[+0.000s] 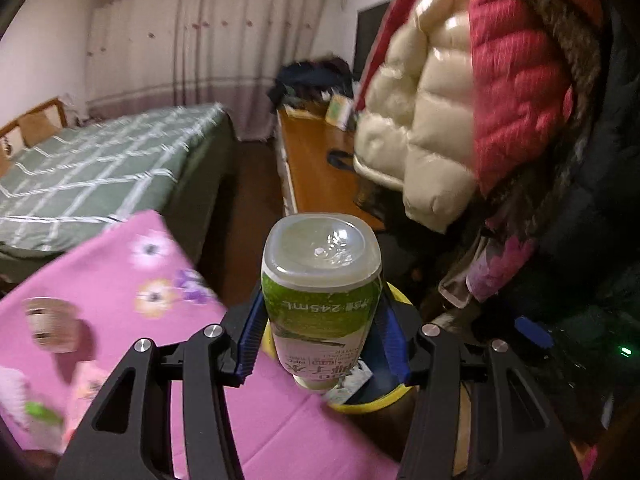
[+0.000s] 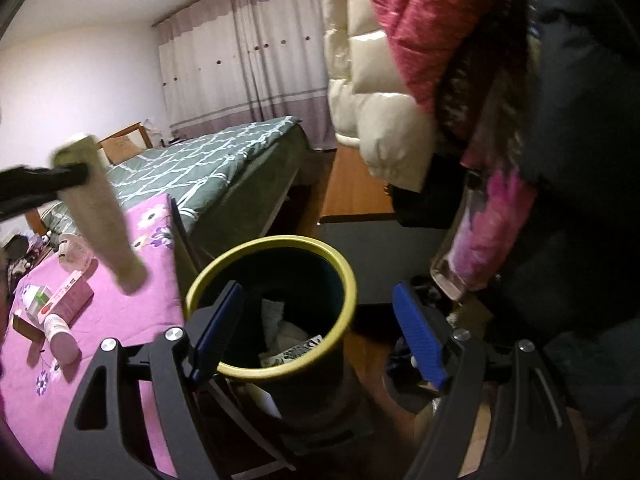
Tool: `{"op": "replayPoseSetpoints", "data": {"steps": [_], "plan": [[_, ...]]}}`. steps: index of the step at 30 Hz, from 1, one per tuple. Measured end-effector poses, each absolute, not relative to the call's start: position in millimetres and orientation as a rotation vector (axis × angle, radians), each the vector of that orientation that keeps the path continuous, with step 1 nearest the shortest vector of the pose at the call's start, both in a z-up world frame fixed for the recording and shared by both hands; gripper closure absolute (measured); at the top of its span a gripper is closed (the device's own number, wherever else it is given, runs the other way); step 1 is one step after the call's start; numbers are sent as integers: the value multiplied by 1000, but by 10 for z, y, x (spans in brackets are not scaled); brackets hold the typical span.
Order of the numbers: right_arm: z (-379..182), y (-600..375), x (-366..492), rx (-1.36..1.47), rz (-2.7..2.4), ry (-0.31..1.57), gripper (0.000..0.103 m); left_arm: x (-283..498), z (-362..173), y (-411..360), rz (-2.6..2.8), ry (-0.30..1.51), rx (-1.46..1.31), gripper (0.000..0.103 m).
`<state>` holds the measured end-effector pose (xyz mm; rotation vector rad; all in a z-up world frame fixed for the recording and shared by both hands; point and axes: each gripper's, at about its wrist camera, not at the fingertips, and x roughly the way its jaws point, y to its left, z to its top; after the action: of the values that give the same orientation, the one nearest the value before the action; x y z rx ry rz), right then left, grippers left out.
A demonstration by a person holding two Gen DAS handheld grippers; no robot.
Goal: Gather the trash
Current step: 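Carry the coconut-water bottle over the yellow bin and open the left gripper, then grasp the white foam fruit net with the right gripper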
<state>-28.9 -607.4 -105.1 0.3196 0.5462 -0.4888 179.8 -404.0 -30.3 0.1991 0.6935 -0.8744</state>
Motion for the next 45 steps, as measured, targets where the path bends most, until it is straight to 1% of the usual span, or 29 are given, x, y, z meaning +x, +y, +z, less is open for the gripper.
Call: {"op": "replayPoseSetpoints", "data": {"steps": [3,4,5,6,7,9,11,13,15,17,21,27,31,36,42,45], "plan": [[-1087,-6088,-266,331,-490,557,29,1882,-591,-4394,-857,725,240,51],[-1089,-6087,-250,333,-488,560,29,1903,-669,-4459,-841,725,249,46],[-1102,-6084,-224,332,-482,569,29,1919,-716,-4462,-827,718,253,29],[-1108,-6071,-186,329,-475,575,29,1939,-735,-4436,-813,707,254,23],[-1107,-6040,-149,325,-473,577,29,1937,-731,-4385,-790,686,250,20],[-1126,-5989,-68,315,-460,586,29,1930,-662,-4194,-777,667,232,18],[-1145,-5943,18,311,-444,595,28,1916,-559,-3939,-752,638,211,14],[-1155,-5883,97,310,-427,601,28,1891,-422,-3573,-708,583,177,10],[-1167,-5770,213,305,-390,609,28,1879,-304,-3237,-658,546,150,8],[-1164,-5640,323,289,-360,615,28,1896,-210,-2739,-556,494,117,5],[-1155,-5314,604,258,-275,639,28,1985,-223,-1721,-317,417,77,5],[-1070,-4719,995,177,-159,665,28,2253,-575,-278,11,433,5,5],[-1000,-4373,1198,139,-93,671,28,2404,-865,387,205,452,-5,5],[-957,-3899,1445,77,-5,693,28,2488,-1041,857,326,512,-82,5],[-975,-3425,1655,32,104,716,28,2438,-1026,939,391,471,-73,5],[-941,-3149,1894,36,183,735,28,2366,-973,959,429,438,-72,5]]}}
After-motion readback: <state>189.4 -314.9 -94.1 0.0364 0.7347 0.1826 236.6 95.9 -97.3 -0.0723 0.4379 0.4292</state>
